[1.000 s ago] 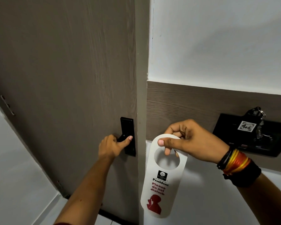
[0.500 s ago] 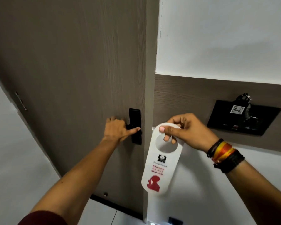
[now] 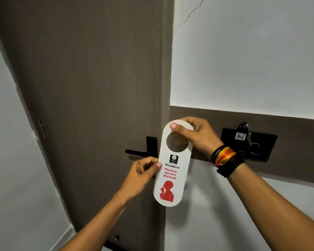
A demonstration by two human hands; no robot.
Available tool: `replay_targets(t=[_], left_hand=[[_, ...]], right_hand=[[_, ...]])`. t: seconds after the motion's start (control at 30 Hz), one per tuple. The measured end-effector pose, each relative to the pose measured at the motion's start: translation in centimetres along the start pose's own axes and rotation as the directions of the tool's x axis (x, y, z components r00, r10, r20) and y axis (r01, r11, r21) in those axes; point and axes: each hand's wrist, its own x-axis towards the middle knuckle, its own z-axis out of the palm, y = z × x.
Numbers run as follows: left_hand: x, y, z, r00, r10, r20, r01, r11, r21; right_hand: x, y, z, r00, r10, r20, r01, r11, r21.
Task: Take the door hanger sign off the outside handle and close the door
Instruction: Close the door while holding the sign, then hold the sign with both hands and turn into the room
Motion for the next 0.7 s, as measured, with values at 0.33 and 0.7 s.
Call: replay_targets(t=[0.33, 0.7], left_hand=[[1.0, -3.0, 5.7, 0.993, -0.043, 0.109, 0.057, 0.99, -0.131], [-0.9, -2.7, 32.5, 0.852, -0.087, 0.516, 0.079, 0.996, 0.039]], right_hand=[[-10.9, 8.8, -5.6, 0.951, 0.306, -0.05, -0.309, 0.949, -0.067], [-28.4, 12.4, -27.4, 0.802, 0.484, -0.349, -0.54, 0.838, -0.079]])
